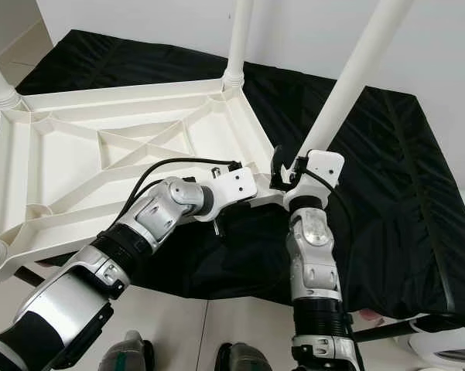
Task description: Building children table
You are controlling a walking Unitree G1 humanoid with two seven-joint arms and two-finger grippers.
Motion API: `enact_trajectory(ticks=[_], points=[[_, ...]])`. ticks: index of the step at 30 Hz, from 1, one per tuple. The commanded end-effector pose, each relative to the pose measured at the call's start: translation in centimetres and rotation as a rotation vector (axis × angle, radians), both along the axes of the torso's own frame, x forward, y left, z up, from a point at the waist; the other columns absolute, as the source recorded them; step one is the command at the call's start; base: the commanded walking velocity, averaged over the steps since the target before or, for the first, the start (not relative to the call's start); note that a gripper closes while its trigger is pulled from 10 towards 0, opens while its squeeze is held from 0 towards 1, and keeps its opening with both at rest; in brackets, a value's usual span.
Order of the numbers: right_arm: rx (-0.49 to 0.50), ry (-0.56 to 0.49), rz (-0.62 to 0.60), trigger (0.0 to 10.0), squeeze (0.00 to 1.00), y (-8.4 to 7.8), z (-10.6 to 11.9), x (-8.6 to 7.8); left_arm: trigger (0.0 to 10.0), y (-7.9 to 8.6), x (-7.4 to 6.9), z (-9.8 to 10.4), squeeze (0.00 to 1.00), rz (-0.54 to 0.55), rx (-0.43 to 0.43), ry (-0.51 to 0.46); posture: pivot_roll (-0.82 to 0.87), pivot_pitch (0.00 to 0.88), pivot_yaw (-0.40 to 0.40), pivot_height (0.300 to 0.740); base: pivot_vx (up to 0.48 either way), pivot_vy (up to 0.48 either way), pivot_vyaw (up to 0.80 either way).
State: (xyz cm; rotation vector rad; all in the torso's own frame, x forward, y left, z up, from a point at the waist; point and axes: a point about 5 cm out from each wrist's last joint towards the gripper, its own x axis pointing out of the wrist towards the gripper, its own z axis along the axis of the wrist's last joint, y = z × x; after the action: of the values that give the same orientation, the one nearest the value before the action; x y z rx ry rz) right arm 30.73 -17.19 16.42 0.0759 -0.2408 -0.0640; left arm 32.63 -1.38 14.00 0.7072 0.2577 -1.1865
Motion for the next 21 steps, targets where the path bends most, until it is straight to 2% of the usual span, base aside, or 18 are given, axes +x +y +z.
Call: enact_trajectory(ticks=[1, 2, 3, 4, 6, 7, 8, 21], points=[[0.011, -0.01, 0.001, 10.0, 0.0, -0.3, 0.2, 0.0, 10.0, 0.6, -0.6, -2.3, 0.03, 0.018, 0.063, 0.061, 0.02, 0.056, -0.075, 0.74, 0.0, 0.0, 0.0], [0.011, -0.01, 0.001, 10.0, 0.0, -0.3, 0.2, 0.0, 10.0, 0.6, -0.6, -2.3, 0.03, 0.018, 0.063, 0.061, 0.02, 0.056, -0.075, 0.74, 0.0, 0.0, 0.0], [0.01, -0.013, 0.007, 10.0, 0.0, -0.4, 0.3, 0.0, 10.0, 0.6, -0.7, -2.3, 0.29, 0.018, 0.059, 0.065, 0.02, 0.058, -0.075, 0.74, 0.0, 0.0, 0.0], [0.014, -0.018, 0.017, 10.0, 0.0, -0.3, 0.4, 0.1, 10.0, 0.5, -0.7, -2.3, 1.0, 0.016, 0.054, 0.069, 0.02, 0.059, -0.079, 0.74, 0.0, 0.0, 0.0], [0.013, -0.02, 0.025, 10.0, 0.0, -0.3, 0.5, 0.1, 10.0, 0.5, -0.7, -2.3, 1.0, 0.019, 0.054, 0.065, 0.02, 0.06, -0.079, 0.74, 0.0, 0.0, 0.0], [0.014, -0.024, 0.034, 10.0, 0.0, -0.3, 0.6, 0.1, 10.0, 0.5, -0.6, -2.2, 0.95, 0.024, 0.056, 0.061, 0.02, 0.061, -0.08, 0.74, 0.0, 0.0, 0.0], [0.012, -0.024, 0.042, 10.0, 0.0, -0.3, 0.6, 0.2, 10.0, 0.4, -0.6, -2.2, 0.0, 0.026, 0.055, 0.059, 0.02, 0.061, -0.081, 0.74, 0.0, 0.0, 0.0], [0.014, -0.048, 0.079, 10.0, 0.0, -0.7, 1.3, 0.2, 10.0, -0.3, -0.8, -1.9, 0.0, 0.0, 0.037, 0.063, 0.01, 0.064, -0.077, 0.74, 0.0, 0.0, 0.0]])
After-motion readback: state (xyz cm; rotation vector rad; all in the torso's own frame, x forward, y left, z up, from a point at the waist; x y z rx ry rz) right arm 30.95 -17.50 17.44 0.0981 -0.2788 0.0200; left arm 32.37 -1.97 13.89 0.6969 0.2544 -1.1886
